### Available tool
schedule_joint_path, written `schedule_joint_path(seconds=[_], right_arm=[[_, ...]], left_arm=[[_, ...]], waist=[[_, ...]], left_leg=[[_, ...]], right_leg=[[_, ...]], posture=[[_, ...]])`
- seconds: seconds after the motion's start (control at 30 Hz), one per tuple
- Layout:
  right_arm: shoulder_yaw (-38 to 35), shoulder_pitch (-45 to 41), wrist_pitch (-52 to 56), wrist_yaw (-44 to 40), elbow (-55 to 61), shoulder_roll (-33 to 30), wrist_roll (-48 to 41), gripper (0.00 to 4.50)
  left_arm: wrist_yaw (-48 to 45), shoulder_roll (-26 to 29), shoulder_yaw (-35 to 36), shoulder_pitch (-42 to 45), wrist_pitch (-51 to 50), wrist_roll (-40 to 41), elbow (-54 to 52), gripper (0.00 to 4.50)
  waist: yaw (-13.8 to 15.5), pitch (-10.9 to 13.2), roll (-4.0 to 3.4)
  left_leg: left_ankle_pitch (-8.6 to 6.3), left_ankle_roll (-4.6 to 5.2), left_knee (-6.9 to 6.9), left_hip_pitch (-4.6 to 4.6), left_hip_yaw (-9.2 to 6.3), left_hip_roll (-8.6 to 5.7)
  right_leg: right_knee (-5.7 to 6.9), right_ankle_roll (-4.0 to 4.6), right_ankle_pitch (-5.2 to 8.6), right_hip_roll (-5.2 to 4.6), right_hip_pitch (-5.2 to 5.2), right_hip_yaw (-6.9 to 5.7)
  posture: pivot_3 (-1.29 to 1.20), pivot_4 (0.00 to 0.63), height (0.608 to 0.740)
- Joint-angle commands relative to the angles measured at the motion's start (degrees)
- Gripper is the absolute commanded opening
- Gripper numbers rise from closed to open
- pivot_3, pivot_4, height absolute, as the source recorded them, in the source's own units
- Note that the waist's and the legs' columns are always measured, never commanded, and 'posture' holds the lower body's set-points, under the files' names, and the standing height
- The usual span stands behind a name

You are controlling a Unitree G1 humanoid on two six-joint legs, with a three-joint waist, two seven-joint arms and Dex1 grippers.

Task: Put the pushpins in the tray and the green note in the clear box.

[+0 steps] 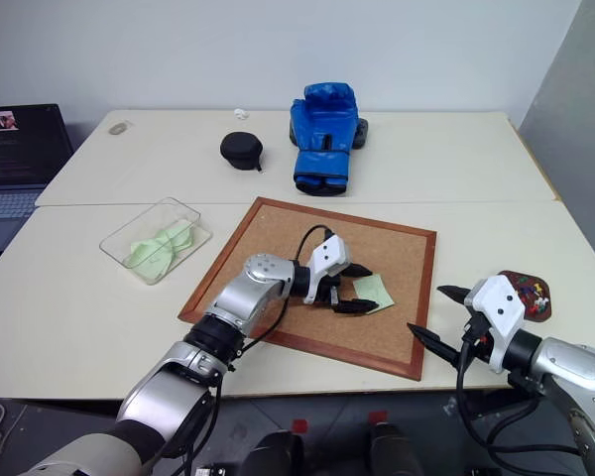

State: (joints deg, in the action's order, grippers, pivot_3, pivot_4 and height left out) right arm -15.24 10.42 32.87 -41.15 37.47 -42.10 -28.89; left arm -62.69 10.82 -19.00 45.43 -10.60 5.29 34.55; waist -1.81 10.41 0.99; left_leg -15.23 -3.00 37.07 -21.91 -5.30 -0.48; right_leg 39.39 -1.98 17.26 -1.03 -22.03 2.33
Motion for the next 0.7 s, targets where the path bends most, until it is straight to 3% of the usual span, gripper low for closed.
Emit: schedule_joint_path(seconds=[0.03, 0.4, 0.57, 0.7], right_arm=[[-1.91, 0.37, -1.17, 0.61, 2.1, 0.37, -0.6, 4.5], [-1.16, 0.22, -0.8, 1.74, 2.83, 0.68, -0.39, 4.5], [-0.07, -0.07, -0.94, 1.88, 3.13, 0.86, 0.07, 4.5], [-0.04, -0.75, -0.82, 1.85, 3.02, 0.66, -0.28, 4.5]], left_arm=[[-0.5, -0.46, 0.8, 1.56, 1.12, -0.28, 0.77, 3.1], [-0.79, -0.66, 1.08, 1.23, 1.63, -0.32, 0.46, 1.28], [-0.32, -0.88, 1.08, 1.13, 2.16, -0.69, 0.44, 0.24], [-0.03, -1.01, 1.45, 1.27, 2.09, -0.71, 0.28, 0.0]], waist=[[0.0, 0.0, 0.0], [0.03, 0.0, 0.0], [0.03, 0.0, 0.0], [0.03, 0.0, 0.0]], left_leg=[[0.0, 0.0, 0.0, 0.0, 0.01, 0.0], [0.0, 0.0, 0.0, 0.0, -0.01, 0.01], [0.0, 0.0, 0.0, 0.0, -0.01, 0.01], [0.0, 0.0, 0.01, 0.0, -0.01, 0.01]], right_leg=[[0.0, 0.0, 0.0, 0.0, 0.0, 0.01], [0.01, 0.0, 0.0, -0.01, 0.0, 0.01], [0.01, 0.0, 0.0, -0.01, 0.0, 0.01], [0.01, 0.0, 0.0, -0.01, 0.0, 0.01]], posture=[[0.0, 0.15, 0.74], [0.0, 0.15, 0.74], [0.0, 0.15, 0.74], [0.0, 0.15, 0.74]])
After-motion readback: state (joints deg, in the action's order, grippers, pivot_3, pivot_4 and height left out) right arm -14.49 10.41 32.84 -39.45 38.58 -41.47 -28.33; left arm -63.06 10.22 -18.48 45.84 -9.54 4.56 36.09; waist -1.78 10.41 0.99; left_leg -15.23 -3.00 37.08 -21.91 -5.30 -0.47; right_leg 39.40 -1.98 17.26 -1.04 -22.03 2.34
